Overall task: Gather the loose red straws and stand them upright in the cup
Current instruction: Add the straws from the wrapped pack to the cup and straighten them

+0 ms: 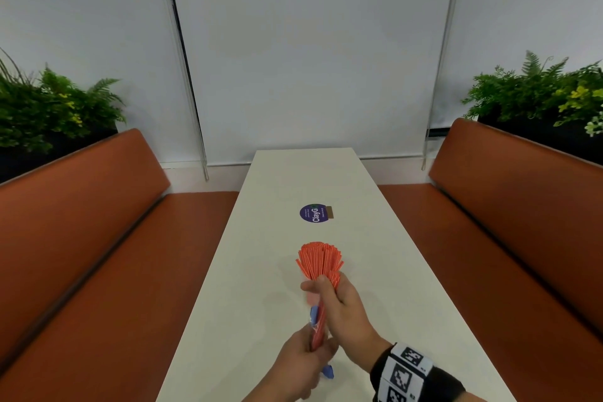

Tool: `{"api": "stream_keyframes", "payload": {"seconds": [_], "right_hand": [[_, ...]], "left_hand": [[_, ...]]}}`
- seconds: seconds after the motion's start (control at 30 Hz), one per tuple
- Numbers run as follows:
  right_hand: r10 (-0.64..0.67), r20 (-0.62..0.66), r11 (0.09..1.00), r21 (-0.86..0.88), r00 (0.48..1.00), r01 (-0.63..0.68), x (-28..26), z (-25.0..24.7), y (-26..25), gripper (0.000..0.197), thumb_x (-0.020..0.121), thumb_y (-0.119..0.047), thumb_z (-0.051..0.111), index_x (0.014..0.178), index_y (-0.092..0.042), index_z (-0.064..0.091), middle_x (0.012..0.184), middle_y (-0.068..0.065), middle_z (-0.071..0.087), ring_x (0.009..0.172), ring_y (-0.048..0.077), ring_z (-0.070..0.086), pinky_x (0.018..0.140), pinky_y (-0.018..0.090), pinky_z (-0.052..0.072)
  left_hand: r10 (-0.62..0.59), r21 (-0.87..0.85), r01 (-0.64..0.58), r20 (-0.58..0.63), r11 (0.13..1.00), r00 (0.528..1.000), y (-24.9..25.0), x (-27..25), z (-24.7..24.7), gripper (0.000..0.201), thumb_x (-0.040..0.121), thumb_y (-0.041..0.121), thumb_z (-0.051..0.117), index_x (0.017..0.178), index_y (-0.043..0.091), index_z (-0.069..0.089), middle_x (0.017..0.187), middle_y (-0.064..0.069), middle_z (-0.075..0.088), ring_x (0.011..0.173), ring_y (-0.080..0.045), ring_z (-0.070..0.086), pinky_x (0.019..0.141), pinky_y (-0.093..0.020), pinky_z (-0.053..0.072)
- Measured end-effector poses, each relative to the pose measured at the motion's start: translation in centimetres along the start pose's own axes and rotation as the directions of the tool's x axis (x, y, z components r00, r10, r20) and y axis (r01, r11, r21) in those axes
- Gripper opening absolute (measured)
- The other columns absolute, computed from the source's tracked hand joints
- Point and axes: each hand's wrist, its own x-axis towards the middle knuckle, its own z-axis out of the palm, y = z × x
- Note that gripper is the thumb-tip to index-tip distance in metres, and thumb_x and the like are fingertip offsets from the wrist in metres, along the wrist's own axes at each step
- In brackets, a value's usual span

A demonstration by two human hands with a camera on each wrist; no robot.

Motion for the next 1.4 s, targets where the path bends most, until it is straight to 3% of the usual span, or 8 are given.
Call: {"api": "stream_keyframes", "payload": {"seconds": [0.17,0.27,0.4,0.53,0.63,0.77,1.0,1.4], "right_hand": [[-0.003,-0.048,1.000,0.024,0.999,0.005,1.2,-0.8,-0.7,0.035,0.101,-0.024,0.035,0.095,0.005,0.053,0.072,0.010,0.067,0.058,0.012,0.064,0.063,0.022,0.051],[0.016,-0.098,0.995,0.104,0.995,-0.006,1.4,-1.0,-0.7,0.026,0.101,-0.021,0.034,0.086,-0.003,0.047,0.061,0.008,0.054,0.047,0.004,0.059,0.058,0.020,0.051],[0.052,-0.137,0.978,0.207,0.989,-0.023,2.0,-1.3,-0.1,0.029,0.101,-0.023,0.033,0.080,-0.007,0.042,0.051,0.007,0.044,0.041,0.012,0.054,0.065,0.040,0.055],[0.062,-0.260,0.958,0.285,0.964,0.015,2.7,-1.8,-0.3,0.035,0.102,-0.021,0.034,0.071,-0.006,0.042,0.047,0.004,0.041,0.041,0.017,0.045,0.052,0.034,0.054],[0.063,-0.321,0.948,0.315,0.945,0.044,3.0,-2.3,-0.8,0.039,0.101,-0.018,0.035,0.064,-0.009,0.040,0.048,0.003,0.039,0.041,0.016,0.037,0.049,0.034,0.048],[0.063,-0.340,0.951,0.305,0.938,0.046,2.9,-3.1,-0.4,0.031,0.101,-0.020,0.036,0.071,-0.011,0.037,0.055,0.006,0.037,0.043,0.016,0.035,0.046,0.032,0.039],[0.048,-0.322,0.971,0.236,0.946,0.032,1.8,-4.2,0.8,0.024,0.101,-0.023,0.037,0.081,-0.011,0.037,0.061,0.005,0.037,0.044,0.014,0.037,0.045,0.030,0.041],[-0.055,-0.336,0.979,0.165,0.940,0.116,4.8,-3.9,-1.0,0.022,0.100,-0.022,0.037,0.080,-0.012,0.036,0.054,0.001,0.040,0.040,0.011,0.038,0.045,0.030,0.040]], "left_hand": [[-0.007,-0.010,0.007,-0.008,1.000,1.000,-1.7,0.4,0.3,0.042,0.092,0.033,0.054,0.129,0.017,0.046,0.057,0.000,0.061,0.040,-0.006,0.040,0.049,-0.019,0.036],[0.008,0.020,-0.008,-0.010,1.000,1.000,-1.4,0.3,0.5,0.036,0.092,0.036,0.052,0.125,0.023,0.048,0.054,0.005,0.061,0.044,-0.006,0.042,0.052,-0.018,0.037],[0.039,0.058,-0.040,0.016,0.998,0.999,-1.0,0.1,0.4,0.042,0.092,0.040,0.052,0.130,0.025,0.046,0.051,0.009,0.059,0.050,-0.006,0.047,0.053,-0.018,0.040],[0.106,0.032,-0.107,0.039,0.994,0.994,-1.2,0.0,0.4,0.048,0.092,0.036,0.054,0.137,0.033,0.041,0.059,0.010,0.065,0.052,-0.004,0.055,0.053,-0.016,0.044],[0.167,0.030,-0.168,0.012,0.985,0.986,-2.5,0.4,0.2,0.043,0.085,0.037,0.061,0.122,0.054,0.044,0.094,0.006,0.075,0.077,-0.004,0.068,0.072,-0.014,0.051],[0.123,0.222,-0.130,0.043,0.966,0.991,-3.5,0.4,-0.3,0.056,0.070,0.061,0.059,0.122,0.044,0.051,0.117,0.015,0.067,0.107,-0.002,0.062,0.099,-0.025,0.046],[-0.064,0.655,0.050,-0.002,0.754,0.998,-3.8,0.2,-0.1,0.055,0.062,0.075,0.051,0.082,0.024,0.059,0.081,0.011,0.057,0.082,-0.010,0.057,0.080,-0.025,0.043],[-0.079,0.653,0.021,0.060,0.757,0.995,-3.6,0.4,0.2,0.040,0.058,0.070,0.048,0.066,0.031,0.044,0.073,0.012,0.047,0.074,-0.005,0.047,0.075,-0.022,0.036]]}}
